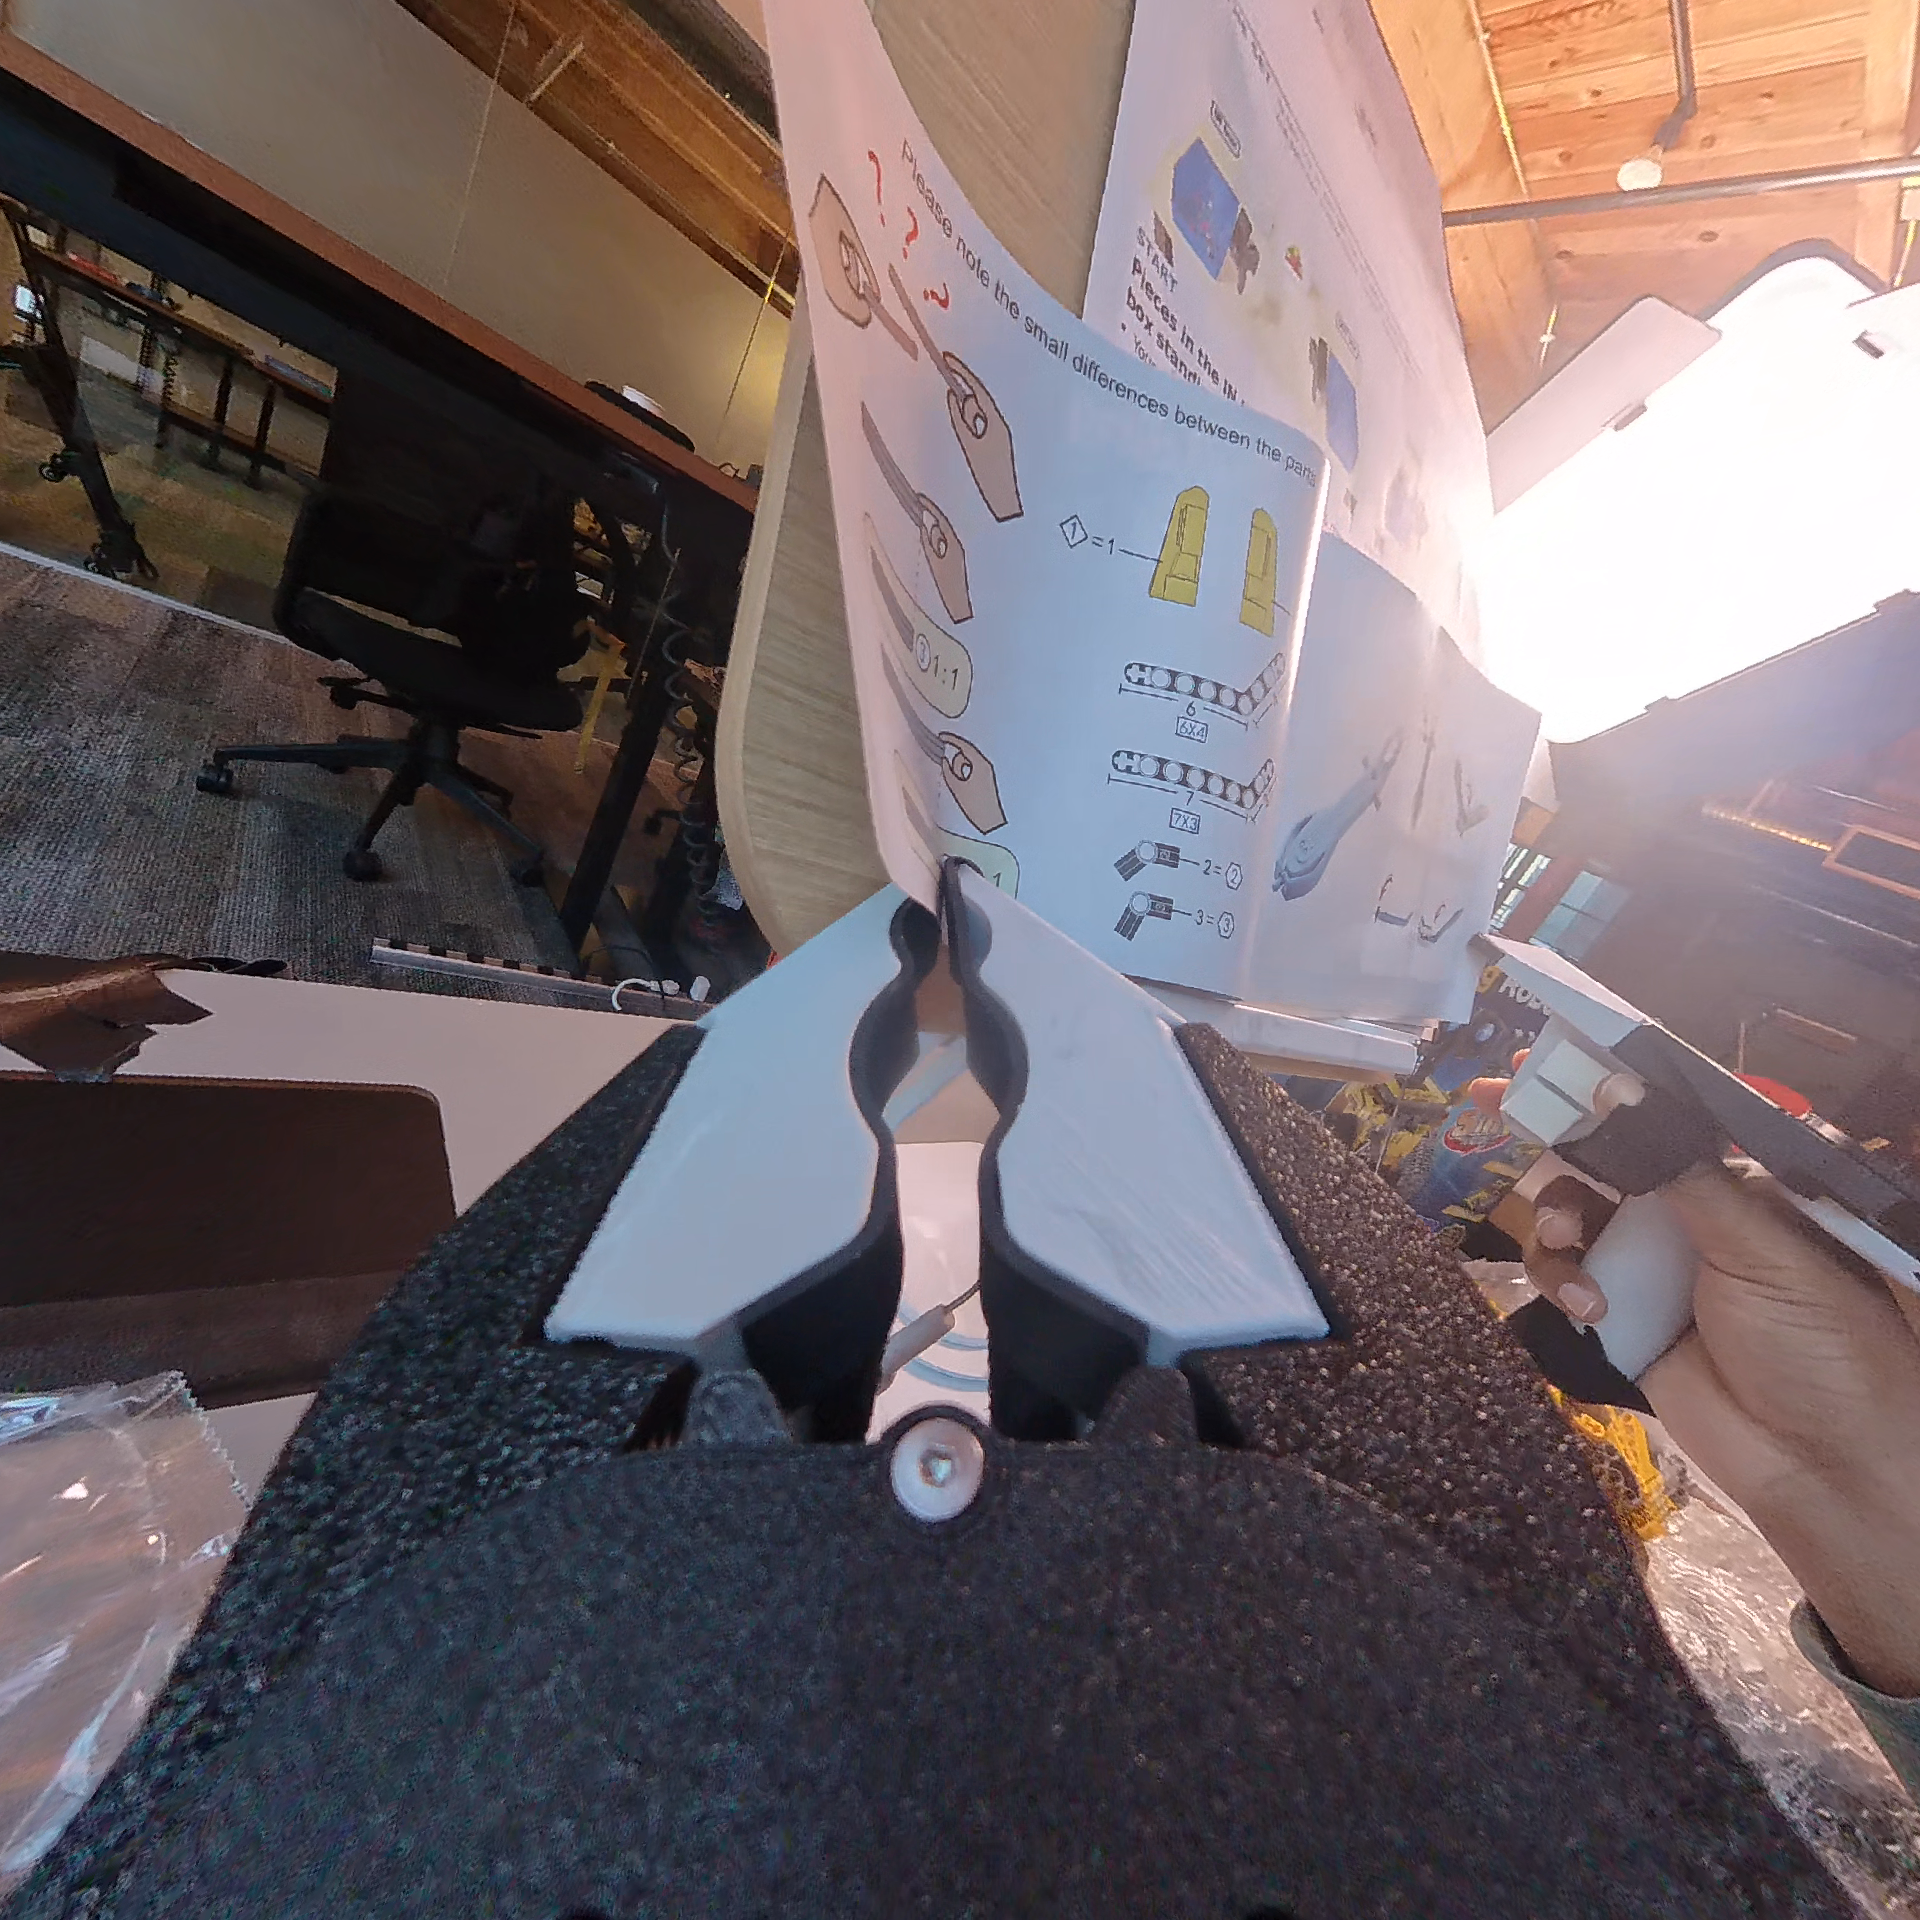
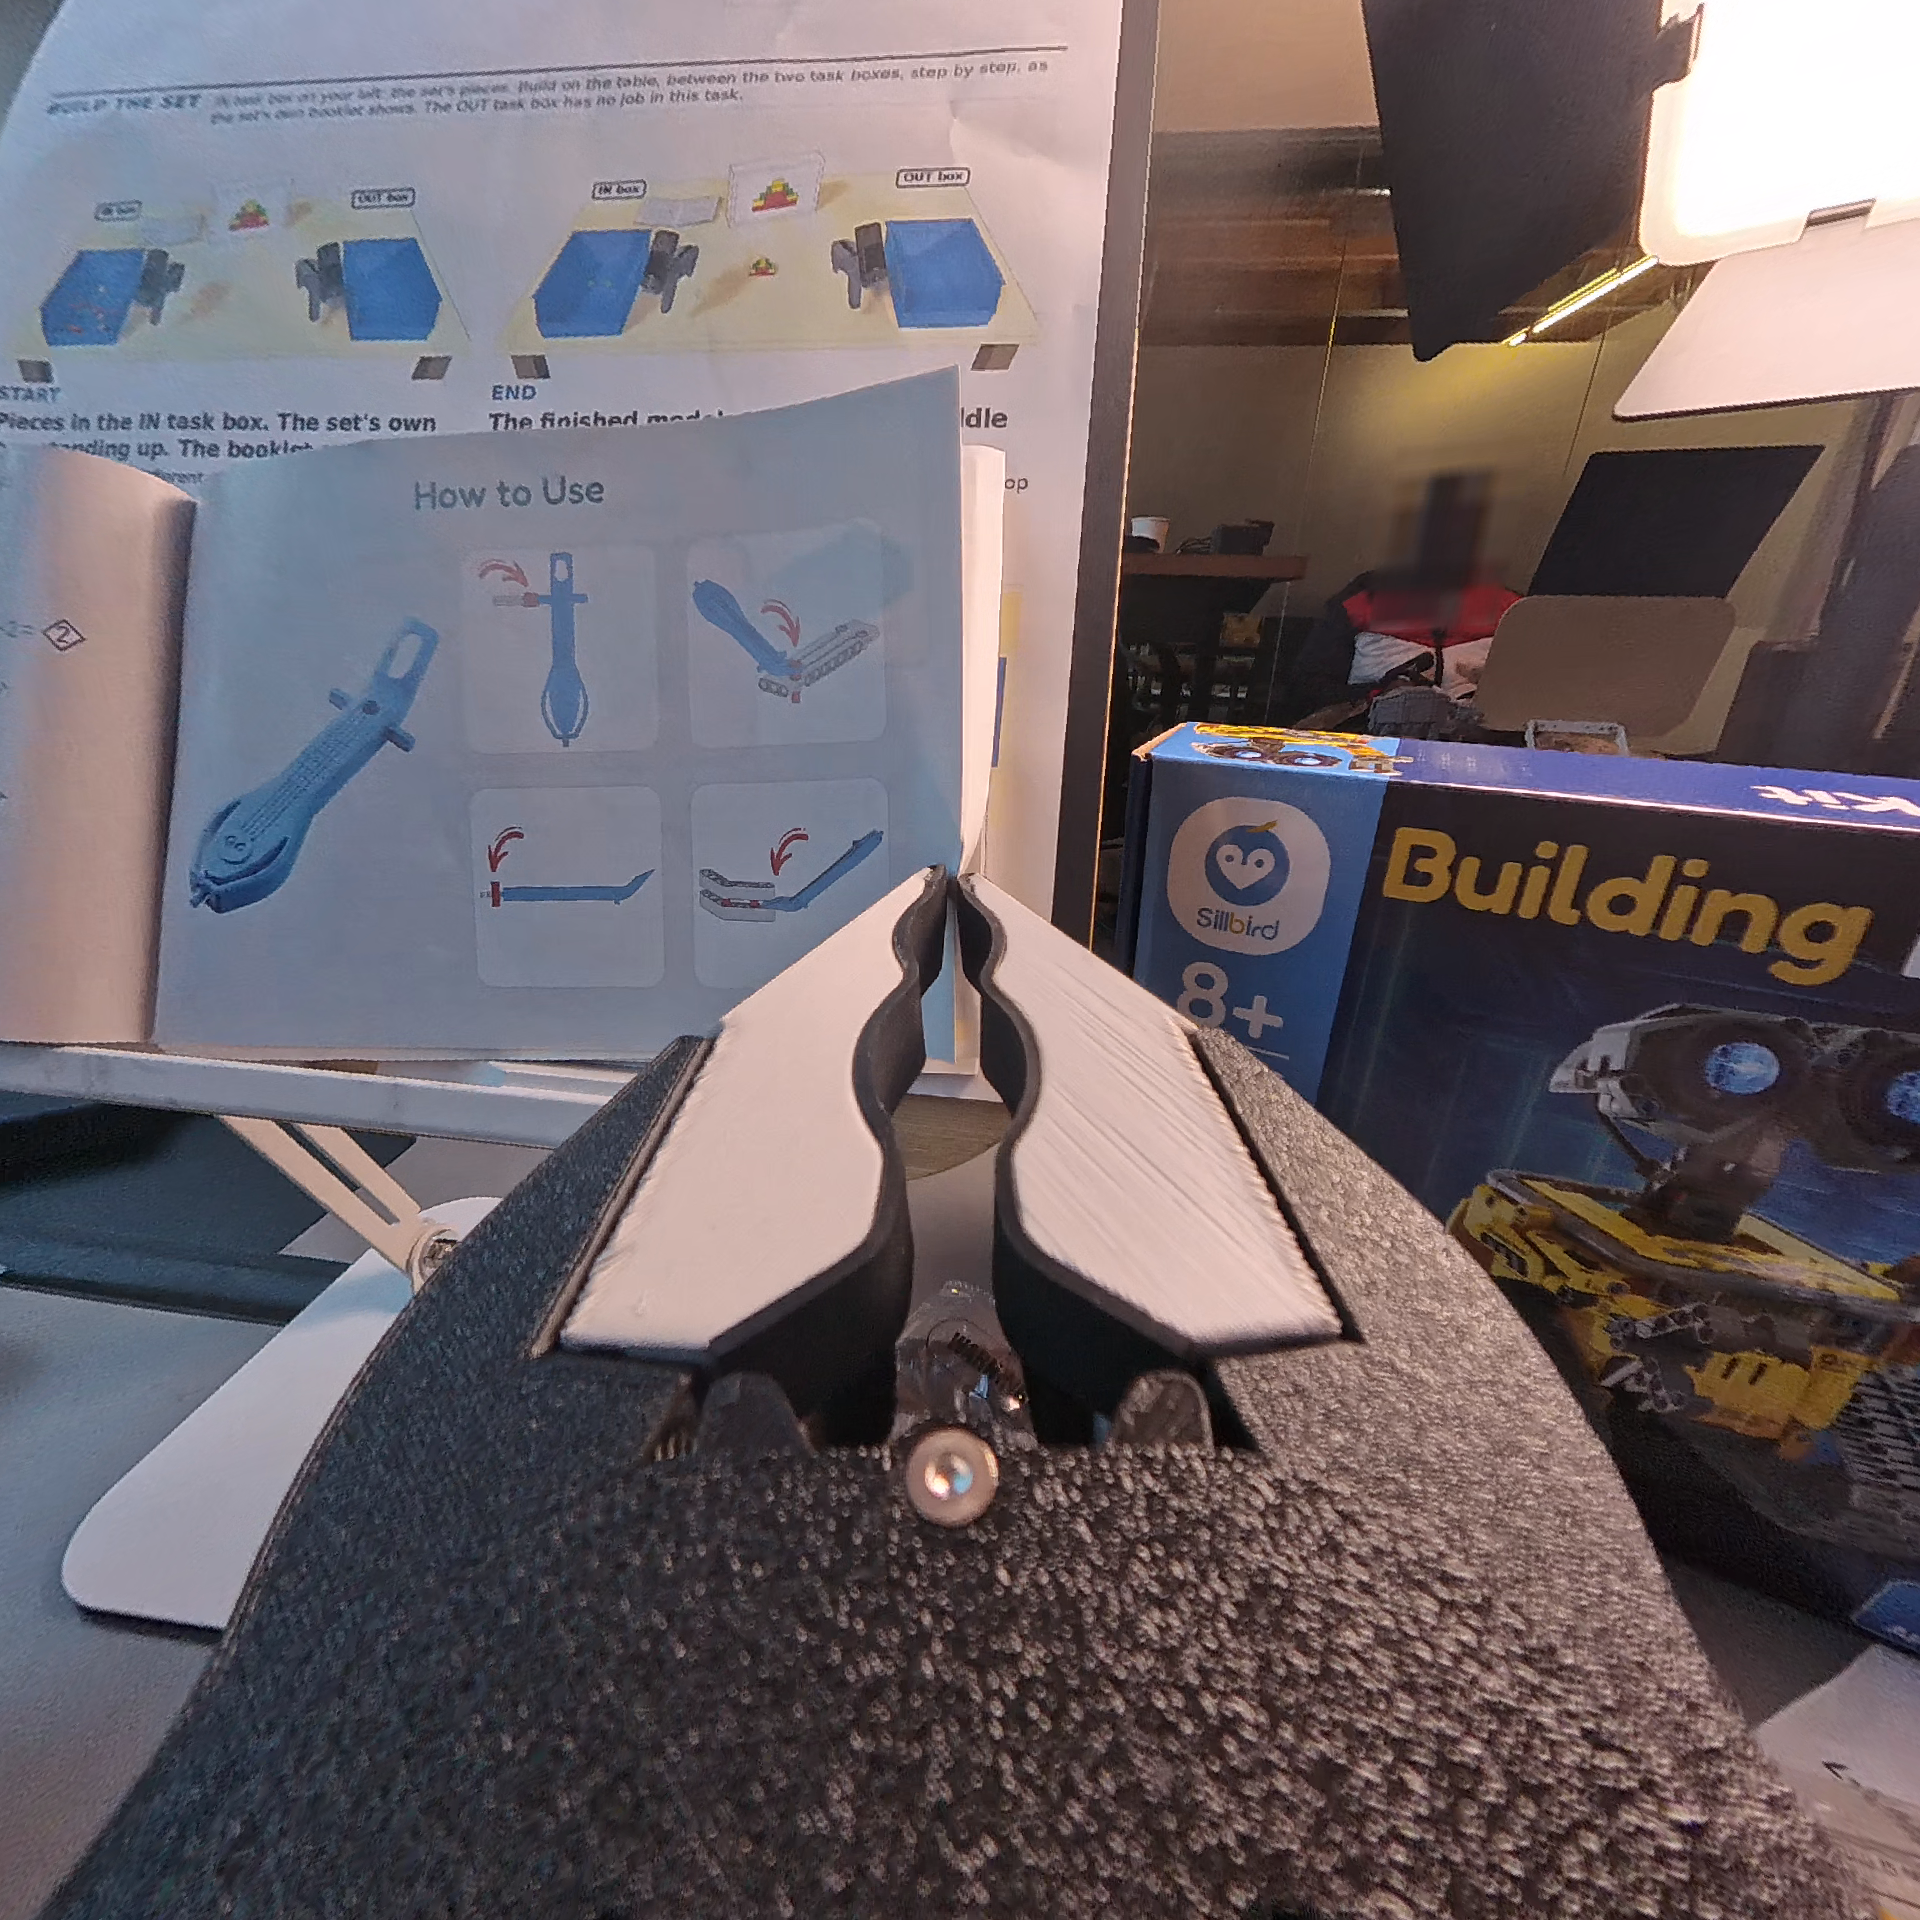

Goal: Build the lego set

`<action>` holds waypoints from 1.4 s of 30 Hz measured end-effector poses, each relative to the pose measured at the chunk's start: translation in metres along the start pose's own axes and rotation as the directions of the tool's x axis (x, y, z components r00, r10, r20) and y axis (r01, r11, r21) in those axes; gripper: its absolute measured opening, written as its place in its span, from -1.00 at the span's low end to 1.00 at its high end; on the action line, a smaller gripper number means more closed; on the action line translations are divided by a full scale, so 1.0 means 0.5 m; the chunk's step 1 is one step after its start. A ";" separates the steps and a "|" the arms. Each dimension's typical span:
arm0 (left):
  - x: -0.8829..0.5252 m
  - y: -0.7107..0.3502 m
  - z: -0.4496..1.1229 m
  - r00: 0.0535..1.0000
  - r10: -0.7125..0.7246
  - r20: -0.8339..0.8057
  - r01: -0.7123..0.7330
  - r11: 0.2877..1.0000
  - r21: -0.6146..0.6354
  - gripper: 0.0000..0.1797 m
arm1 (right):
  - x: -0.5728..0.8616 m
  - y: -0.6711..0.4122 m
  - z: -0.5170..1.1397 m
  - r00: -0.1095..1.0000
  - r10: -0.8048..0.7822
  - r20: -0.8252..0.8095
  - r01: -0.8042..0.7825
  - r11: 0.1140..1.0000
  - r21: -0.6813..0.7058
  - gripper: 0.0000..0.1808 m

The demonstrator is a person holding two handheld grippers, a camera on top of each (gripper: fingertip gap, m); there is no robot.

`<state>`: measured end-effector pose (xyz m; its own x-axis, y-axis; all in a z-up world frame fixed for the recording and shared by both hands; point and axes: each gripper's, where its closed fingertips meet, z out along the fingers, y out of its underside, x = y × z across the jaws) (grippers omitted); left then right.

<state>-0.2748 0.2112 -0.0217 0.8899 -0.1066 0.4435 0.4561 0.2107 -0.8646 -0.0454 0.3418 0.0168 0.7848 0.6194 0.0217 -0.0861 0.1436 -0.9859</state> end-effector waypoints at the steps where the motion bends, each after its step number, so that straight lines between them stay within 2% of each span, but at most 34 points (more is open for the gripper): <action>1: 0.000 0.000 0.000 1.000 -0.001 -0.002 0.001 1.000 0.000 -1.00 | 0.000 0.002 0.001 1.000 0.004 0.000 -0.004 1.000 -0.003 -1.00; 5: 0.000 0.000 0.000 1.000 -0.006 -0.010 0.006 1.000 -0.004 -1.00 | 0.009 -0.002 -0.002 1.000 0.024 -0.015 -0.024 1.000 0.010 -0.98; 11: 0.001 0.001 -0.002 1.000 -0.008 -0.020 0.008 1.000 -0.004 -1.00 | 0.027 -0.036 -0.017 0.998 0.052 -0.034 -0.049 0.996 0.069 -0.81; 15: 0.001 -0.001 -0.003 1.000 0.001 -0.021 -0.001 1.000 -0.005 -1.00 | -0.030 -0.074 -0.029 0.997 -0.006 0.081 -0.005 0.991 0.134 -0.91; 17: -0.001 -0.004 -0.004 1.000 0.006 -0.017 -0.006 1.000 0.001 -1.00 | -0.084 -0.062 -0.025 0.983 -0.051 0.177 0.034 0.994 0.099 -0.92; 21: -0.008 -0.013 -0.009 1.000 0.002 -0.016 -0.001 1.000 0.011 -0.99 | -0.141 -0.010 -0.013 0.966 -0.116 0.229 0.117 0.993 0.012 -0.88; 25: -0.008 -0.019 -0.009 1.000 0.006 -0.028 -0.005 1.000 0.015 -0.99 | -0.129 0.036 0.002 0.975 -0.128 0.180 0.142 0.987 -0.071 -0.79; 35: -0.012 -0.026 -0.008 0.999 0.028 -0.026 -0.027 0.999 0.017 -1.00 | -0.085 0.050 0.001 0.993 -0.078 0.089 0.086 0.992 -0.093 -0.94; 42: -0.015 -0.021 -0.008 0.999 0.012 -0.034 -0.012 1.000 0.009 -0.99 | -0.087 0.052 0.000 0.993 -0.065 0.102 0.076 0.991 -0.113 -0.92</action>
<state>-0.2862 0.2056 -0.0167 0.8949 -0.1374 0.4246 0.4456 0.2212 -0.8675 -0.0817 0.3185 -0.0099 0.7223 0.6840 0.1022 0.0437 0.1023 -0.9938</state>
